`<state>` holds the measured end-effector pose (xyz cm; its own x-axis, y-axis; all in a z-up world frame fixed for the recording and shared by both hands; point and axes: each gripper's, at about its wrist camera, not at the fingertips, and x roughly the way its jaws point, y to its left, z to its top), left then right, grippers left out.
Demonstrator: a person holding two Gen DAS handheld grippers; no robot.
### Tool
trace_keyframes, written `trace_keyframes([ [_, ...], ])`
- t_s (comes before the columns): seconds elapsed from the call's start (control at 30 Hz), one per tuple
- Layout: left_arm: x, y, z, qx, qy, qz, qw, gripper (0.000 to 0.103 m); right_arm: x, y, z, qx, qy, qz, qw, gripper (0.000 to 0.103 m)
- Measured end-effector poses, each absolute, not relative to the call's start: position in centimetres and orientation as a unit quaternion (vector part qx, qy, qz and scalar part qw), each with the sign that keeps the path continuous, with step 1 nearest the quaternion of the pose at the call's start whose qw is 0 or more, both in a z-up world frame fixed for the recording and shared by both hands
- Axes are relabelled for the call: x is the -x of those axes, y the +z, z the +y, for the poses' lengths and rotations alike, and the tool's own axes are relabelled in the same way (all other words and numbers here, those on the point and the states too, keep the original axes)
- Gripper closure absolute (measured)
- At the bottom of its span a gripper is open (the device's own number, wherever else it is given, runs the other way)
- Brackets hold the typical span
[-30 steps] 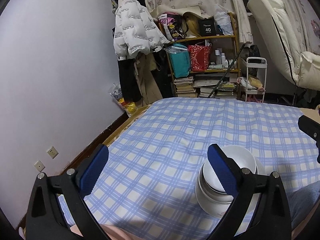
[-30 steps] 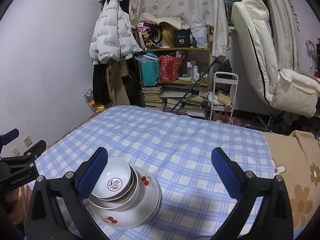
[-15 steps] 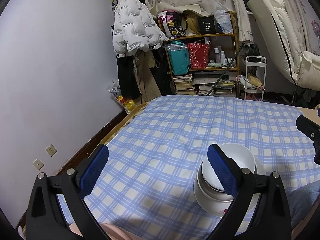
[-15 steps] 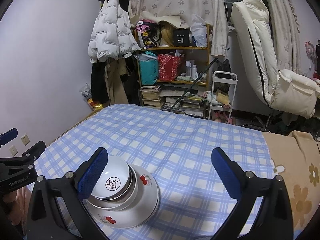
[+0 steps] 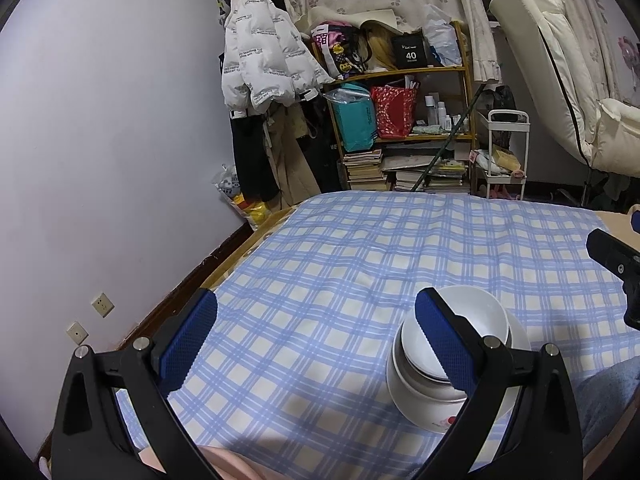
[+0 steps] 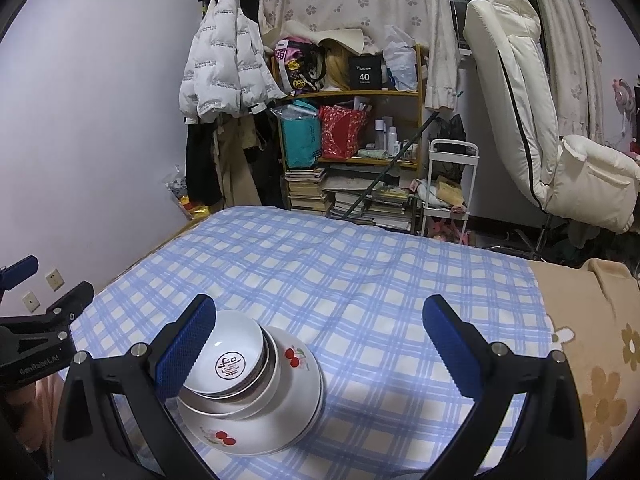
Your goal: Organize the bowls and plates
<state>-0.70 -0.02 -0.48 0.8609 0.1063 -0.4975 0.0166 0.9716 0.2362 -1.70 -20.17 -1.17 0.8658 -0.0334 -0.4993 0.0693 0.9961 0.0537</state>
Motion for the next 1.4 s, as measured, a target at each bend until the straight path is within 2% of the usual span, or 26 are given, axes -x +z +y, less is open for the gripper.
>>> trace_keyframes([
  [1.4,0.99,-0.06,0.26,-0.120,0.006,0.245,0.962,0.005,1.69,-1.19,-20.29,-0.033,-0.026,0.261,0.964,0.000],
])
